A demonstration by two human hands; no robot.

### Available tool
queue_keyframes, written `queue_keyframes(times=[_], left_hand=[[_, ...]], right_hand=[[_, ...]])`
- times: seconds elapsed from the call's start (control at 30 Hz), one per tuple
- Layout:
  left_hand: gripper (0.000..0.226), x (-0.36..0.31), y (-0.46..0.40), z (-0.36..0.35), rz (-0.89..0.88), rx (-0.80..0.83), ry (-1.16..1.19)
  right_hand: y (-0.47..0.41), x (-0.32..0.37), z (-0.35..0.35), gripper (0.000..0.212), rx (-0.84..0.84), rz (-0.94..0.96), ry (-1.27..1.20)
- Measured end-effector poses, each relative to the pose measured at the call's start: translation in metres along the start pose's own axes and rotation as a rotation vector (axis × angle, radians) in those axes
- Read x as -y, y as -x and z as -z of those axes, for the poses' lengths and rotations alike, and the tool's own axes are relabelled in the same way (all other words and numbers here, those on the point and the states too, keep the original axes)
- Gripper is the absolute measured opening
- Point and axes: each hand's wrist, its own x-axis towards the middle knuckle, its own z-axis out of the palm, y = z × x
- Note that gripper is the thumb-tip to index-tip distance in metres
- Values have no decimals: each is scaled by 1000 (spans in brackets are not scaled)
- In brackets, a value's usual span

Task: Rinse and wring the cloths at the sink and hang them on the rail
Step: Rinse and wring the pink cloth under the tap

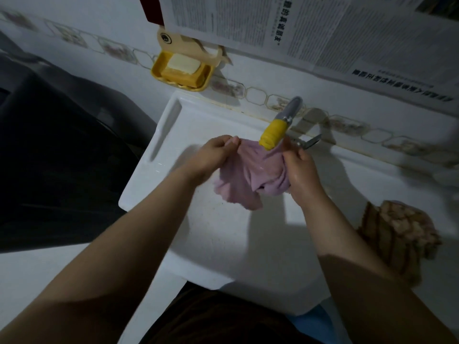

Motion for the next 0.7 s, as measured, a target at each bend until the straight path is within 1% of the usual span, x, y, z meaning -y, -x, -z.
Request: queue_keyframes(times=[0.03,0.07,0.13,0.17,0.2,0.27,0.3,0.33,0.4,0.43,0.47,0.53,0.6,0.7], left_hand=[[46,-1,-3,-10,30,-86,88],[50,-3,-4,-20,69,-154,164],[46,-7,-5,-43,188,-228,306],[44,-8,-5,-55,253,-232,383],[46,-7,-3,-68,313,-236,422],[49,-2,-1,-83,365,-265,435],[46,0,-3,-84,377,-272,446],[42,0,-6,-80,369,-272,459],[33,-6,-7,-72,340,-254,502],[28,-9,-7,-73,342,-242,526],[26,-10,-4,-76,356,-232,540],[30,-12,0,-86,392,-219,580],[31,-14,-2,-83,380,-247,516],[30,-13,-10,-66,362,-242,450]], right_hand=[[5,1,-10,25,-27,38,44],[11,1,-23,32,-24,72,104],[20,-3,-48,51,14,114,282],[16,-4,-52,56,5,115,379],[7,-4,-52,54,-50,103,455],[-10,-1,-46,34,-156,88,532],[-11,0,-45,29,-173,102,557],[-9,-3,-47,30,-170,123,574],[5,-5,-57,47,-167,119,564],[6,-4,-59,50,-181,91,582],[1,-2,-56,45,-192,67,612],[-14,4,-43,33,-190,54,593],[-7,5,-41,31,-183,76,525],[18,0,-56,48,-182,109,531]])
